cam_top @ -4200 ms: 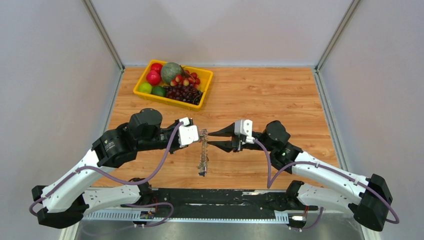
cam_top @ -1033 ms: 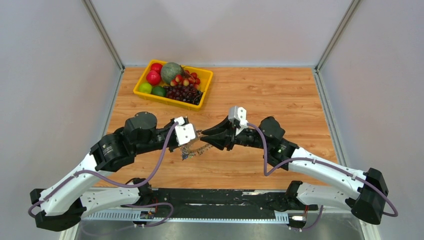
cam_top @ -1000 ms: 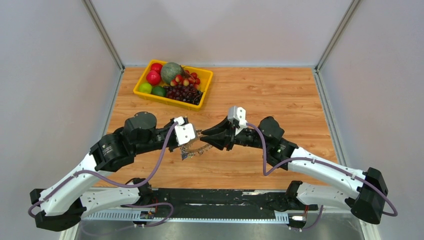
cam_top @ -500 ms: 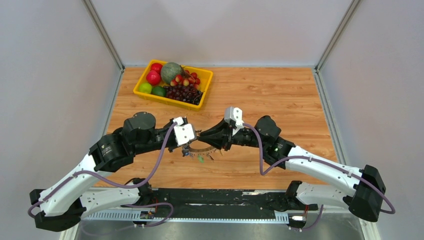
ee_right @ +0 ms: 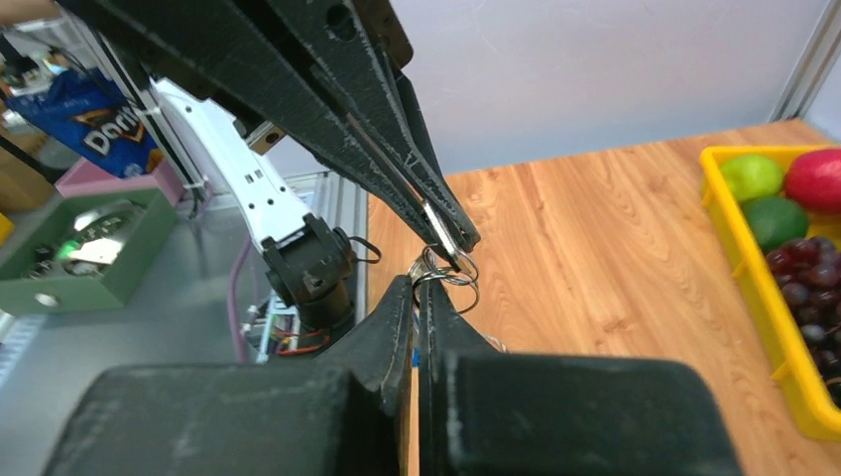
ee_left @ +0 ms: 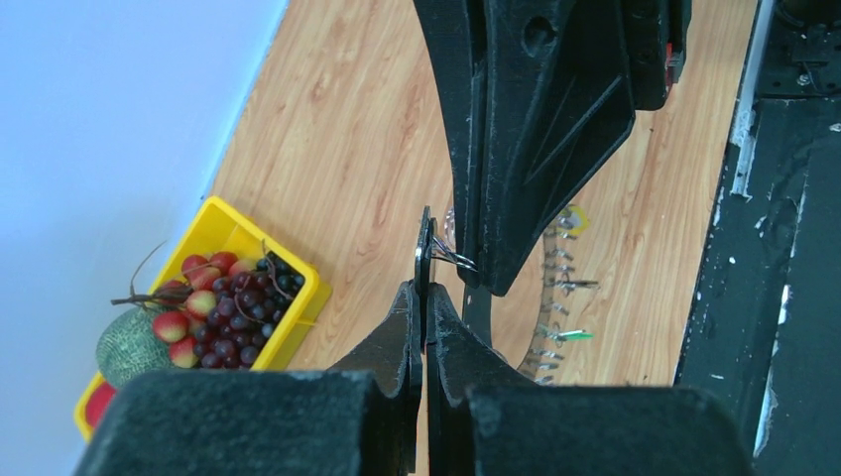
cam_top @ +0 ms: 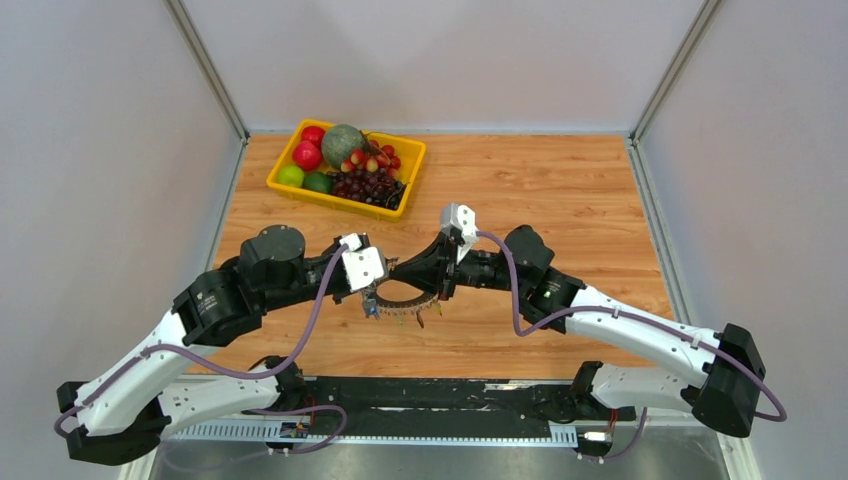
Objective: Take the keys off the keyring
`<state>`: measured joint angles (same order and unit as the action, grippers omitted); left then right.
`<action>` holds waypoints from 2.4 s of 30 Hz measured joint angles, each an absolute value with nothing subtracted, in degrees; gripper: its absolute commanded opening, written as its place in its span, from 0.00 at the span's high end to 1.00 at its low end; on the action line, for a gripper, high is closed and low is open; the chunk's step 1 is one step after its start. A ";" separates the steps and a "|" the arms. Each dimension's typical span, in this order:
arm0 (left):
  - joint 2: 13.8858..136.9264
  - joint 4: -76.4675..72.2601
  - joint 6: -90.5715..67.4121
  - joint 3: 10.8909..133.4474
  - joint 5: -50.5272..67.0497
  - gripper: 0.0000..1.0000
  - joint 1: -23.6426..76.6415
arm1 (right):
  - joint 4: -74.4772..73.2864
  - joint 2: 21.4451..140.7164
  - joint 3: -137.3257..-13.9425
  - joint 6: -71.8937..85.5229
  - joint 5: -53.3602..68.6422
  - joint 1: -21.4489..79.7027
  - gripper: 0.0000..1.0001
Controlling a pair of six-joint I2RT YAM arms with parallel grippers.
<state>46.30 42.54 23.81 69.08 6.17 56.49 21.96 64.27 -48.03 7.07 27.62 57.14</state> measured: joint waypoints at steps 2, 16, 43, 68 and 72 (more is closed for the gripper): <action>45.82 42.54 23.99 69.08 5.80 1.00 56.45 | 20.47 64.86 -49.47 10.39 26.81 57.21 1.00; 45.47 42.54 25.02 69.06 6.00 1.00 56.27 | 18.11 65.58 -51.05 37.12 24.62 54.50 0.72; 44.49 46.83 29.26 69.41 12.08 1.00 56.34 | 10.61 57.39 -49.25 -0.01 13.98 53.54 0.59; 57.49 61.30 20.51 79.66 -3.33 1.00 56.34 | 14.41 47.62 -39.24 -4.58 17.54 53.54 0.56; 60.73 64.05 15.94 82.70 -5.04 1.00 56.36 | 14.44 46.44 -38.24 -3.60 17.78 53.54 0.56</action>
